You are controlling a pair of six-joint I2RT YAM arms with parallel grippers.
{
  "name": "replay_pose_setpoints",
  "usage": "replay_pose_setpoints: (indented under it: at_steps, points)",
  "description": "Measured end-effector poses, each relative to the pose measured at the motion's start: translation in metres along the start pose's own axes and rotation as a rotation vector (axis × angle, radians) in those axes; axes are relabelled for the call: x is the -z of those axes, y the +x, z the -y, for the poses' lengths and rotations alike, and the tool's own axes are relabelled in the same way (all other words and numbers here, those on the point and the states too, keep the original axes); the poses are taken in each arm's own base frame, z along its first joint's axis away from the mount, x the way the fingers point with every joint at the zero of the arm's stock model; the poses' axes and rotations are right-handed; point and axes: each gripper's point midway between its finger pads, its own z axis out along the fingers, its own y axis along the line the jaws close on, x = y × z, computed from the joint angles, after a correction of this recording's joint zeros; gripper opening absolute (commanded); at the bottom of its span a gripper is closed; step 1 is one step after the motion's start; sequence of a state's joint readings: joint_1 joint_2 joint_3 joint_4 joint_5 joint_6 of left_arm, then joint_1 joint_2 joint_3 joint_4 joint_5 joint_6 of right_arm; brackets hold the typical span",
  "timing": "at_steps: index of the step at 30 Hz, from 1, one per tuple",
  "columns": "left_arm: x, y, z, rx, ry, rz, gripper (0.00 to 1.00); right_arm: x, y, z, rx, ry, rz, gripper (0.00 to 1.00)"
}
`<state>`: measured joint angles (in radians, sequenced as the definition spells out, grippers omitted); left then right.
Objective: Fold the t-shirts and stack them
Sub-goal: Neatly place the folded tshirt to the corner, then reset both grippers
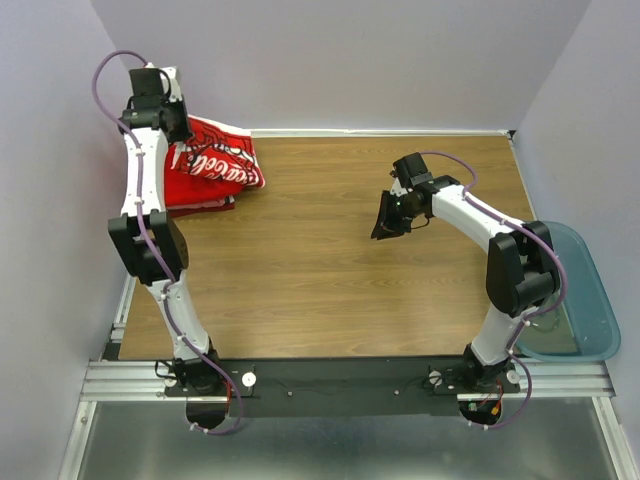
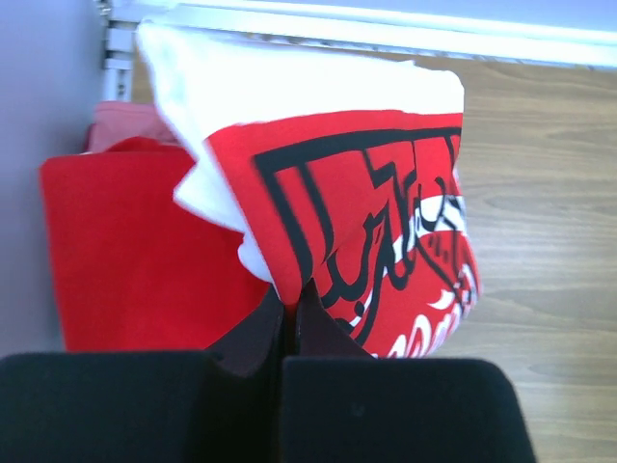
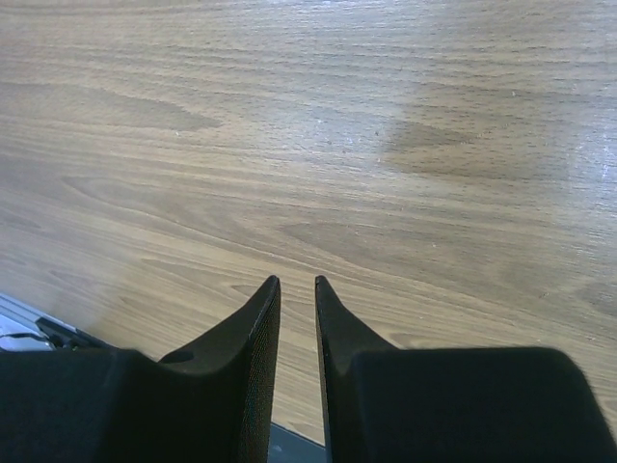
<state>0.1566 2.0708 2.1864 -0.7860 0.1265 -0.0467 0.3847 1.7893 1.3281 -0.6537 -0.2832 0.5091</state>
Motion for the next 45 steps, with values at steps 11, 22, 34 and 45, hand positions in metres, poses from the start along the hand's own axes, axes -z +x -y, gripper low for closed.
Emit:
replay_pose_setpoints:
  at_steps: [11, 22, 34, 45]
  points:
    - [0.025, -0.010, -0.056, 0.098, -0.033, 0.055, 0.00, -0.003, 0.006, 0.005, -0.020, 0.015, -0.013, 0.27]
    - [0.037, 0.004, -0.101, 0.148, -0.089, 0.042, 0.00, -0.003, 0.006, 0.005, -0.021, 0.016, -0.014, 0.27]
    - [0.024, 0.027, -0.126, 0.177, -0.200, -0.022, 0.87, -0.003, 0.006, 0.005, -0.026, 0.016, -0.014, 0.35]
    - [0.042, 0.061, -0.112, 0.189, -0.295, -0.027, 0.88, 0.013, -0.001, 0.000, 0.008, 0.006, 0.034, 0.44]
